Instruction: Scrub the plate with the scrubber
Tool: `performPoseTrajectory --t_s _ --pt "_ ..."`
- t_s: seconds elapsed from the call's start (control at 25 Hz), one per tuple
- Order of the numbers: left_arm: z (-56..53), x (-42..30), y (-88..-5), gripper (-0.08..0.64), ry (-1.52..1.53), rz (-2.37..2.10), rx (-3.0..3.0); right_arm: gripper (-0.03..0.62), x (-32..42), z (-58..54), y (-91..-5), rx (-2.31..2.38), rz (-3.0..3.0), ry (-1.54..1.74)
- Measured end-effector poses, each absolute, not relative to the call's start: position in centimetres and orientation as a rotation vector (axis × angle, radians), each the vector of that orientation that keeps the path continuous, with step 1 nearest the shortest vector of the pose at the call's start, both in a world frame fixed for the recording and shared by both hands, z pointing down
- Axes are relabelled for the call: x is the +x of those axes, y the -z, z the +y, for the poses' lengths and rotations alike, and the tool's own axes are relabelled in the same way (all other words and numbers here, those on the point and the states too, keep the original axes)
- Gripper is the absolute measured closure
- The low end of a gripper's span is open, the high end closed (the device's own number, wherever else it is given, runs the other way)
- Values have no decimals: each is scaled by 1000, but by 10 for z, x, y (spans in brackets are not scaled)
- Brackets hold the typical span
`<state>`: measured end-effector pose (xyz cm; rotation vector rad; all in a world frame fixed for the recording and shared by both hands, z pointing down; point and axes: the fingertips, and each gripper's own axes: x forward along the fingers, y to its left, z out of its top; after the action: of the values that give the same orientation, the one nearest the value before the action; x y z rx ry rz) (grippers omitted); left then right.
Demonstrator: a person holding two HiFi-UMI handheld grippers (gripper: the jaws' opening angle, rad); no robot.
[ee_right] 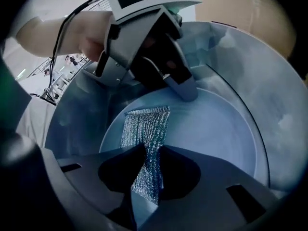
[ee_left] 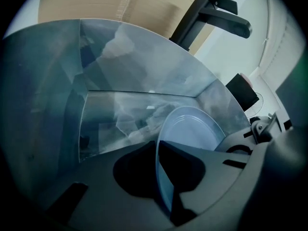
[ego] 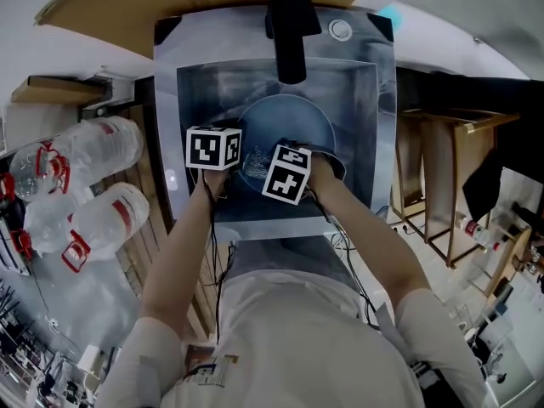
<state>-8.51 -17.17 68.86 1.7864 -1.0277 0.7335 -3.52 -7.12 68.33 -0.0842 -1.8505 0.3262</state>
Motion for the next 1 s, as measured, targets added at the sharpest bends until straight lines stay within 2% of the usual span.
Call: performPoseTrajectory --t_s 0.32,0.6,0.8,1.0 --pt "-168 -89 -688 524 -694 -994 1735 465 -42 -135 -688 33 -1804 -94" --pt "-166 -89 -687 528 -684 -993 1739 473 10 -217 -687 358 -1713 -26" --pt "-164 -88 -689 529 -694 -1006 1731 480 60 -206 -683 339 -1525 99" --pt "-164 -89 -689 528 -689 -1030 1725 480 74 -152 -682 210 -1514 37"
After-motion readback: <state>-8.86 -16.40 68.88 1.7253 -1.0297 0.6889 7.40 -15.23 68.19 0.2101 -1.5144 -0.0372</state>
